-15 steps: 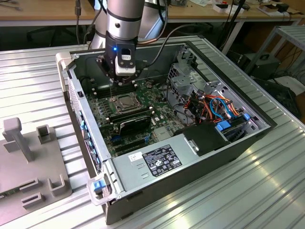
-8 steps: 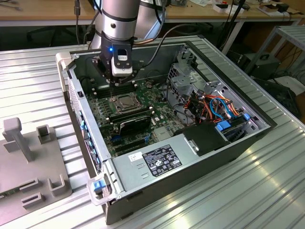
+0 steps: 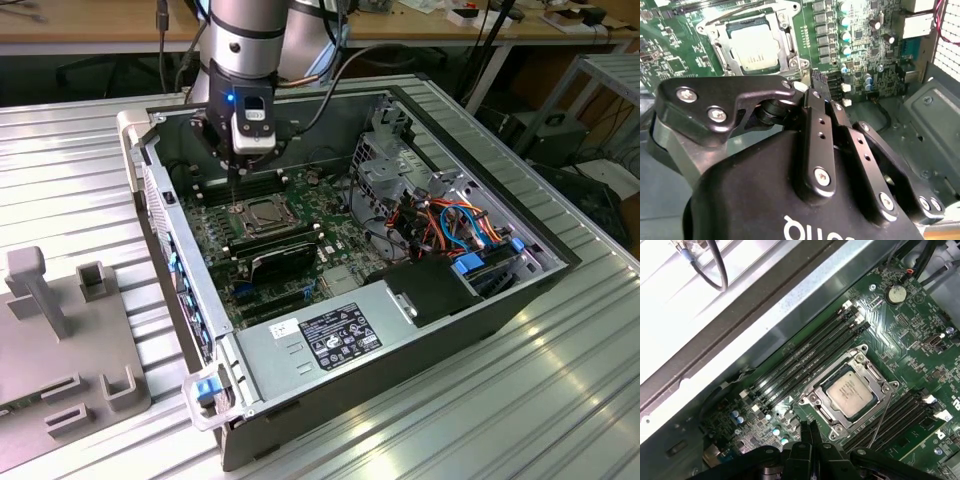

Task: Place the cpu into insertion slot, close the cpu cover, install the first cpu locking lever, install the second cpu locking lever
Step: 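Install the first cpu locking lever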

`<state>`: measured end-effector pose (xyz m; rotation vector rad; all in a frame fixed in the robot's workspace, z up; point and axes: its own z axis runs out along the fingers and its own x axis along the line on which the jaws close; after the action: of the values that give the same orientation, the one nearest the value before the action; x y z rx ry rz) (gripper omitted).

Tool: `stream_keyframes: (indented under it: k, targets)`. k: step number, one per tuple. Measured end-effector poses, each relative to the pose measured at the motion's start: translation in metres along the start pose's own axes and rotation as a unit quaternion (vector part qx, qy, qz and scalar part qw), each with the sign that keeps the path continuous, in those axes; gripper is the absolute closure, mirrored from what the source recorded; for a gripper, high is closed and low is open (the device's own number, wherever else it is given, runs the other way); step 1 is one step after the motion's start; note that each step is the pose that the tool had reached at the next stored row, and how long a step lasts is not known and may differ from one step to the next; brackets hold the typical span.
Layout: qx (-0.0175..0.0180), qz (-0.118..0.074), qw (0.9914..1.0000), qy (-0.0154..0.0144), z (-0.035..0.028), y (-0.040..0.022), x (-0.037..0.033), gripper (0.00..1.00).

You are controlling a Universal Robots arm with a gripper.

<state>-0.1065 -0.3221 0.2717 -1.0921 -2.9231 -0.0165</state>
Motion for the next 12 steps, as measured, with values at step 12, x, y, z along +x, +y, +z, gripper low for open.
stream_keyframes:
  k: [12]
  targets:
    - [0.0017,-0.075,0.99722,0.0002,-0.0102,0.0069,0.0062,0.89]
